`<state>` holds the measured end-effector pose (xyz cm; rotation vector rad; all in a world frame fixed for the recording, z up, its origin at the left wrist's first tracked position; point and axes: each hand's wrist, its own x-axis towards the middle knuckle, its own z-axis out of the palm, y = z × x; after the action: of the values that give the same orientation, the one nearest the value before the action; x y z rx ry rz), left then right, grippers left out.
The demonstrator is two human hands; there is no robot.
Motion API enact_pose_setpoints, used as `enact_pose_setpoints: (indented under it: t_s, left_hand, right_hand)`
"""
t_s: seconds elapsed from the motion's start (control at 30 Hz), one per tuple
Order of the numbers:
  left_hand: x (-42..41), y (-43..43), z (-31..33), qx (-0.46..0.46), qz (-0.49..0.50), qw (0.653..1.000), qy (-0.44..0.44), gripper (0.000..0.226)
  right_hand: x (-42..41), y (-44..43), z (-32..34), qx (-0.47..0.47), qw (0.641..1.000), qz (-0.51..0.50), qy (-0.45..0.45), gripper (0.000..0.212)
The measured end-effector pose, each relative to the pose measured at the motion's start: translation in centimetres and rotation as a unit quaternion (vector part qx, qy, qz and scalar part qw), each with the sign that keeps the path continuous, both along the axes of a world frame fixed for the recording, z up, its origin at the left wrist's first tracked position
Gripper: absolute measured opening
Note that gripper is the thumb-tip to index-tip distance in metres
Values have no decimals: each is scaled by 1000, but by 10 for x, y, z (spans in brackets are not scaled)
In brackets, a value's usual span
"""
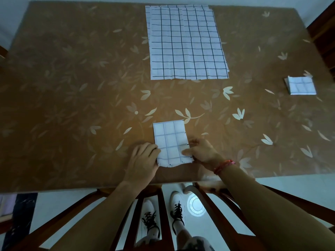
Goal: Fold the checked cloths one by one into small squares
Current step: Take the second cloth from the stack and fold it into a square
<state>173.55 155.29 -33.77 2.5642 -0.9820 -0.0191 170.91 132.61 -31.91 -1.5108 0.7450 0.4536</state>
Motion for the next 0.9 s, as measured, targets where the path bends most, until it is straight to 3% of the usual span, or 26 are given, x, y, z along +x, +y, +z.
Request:
enact_pose_setpoints:
  t_s: [0.1,0.3,0.53,0.63,0.77,0.9]
  left_hand:
    - [-2,4,0,-14,1,1000,2,33]
    - [-5,10,2,-22,9,1000,16,16]
    - [-6,11,2,-50,67,994,74,13]
    - [-5,12,3,-54,70,992,95,14]
    - [0,12,3,-49,78,990,103,12]
    - [4,10,11,-51,108,987,109,9]
  right_hand:
    - [-5,0,6,-34,999,18,-8,50]
    - [-12,-2,11,-3,995,84,55,34]
    - [-18,-5,9,-7,989,134,62,52]
    - [-22,-7,6,-90,976,198,19,52]
    - [-25,-4,8,-252,927,272,-50,42]
    - [-23,-2,4,-274,923,257,-86,20]
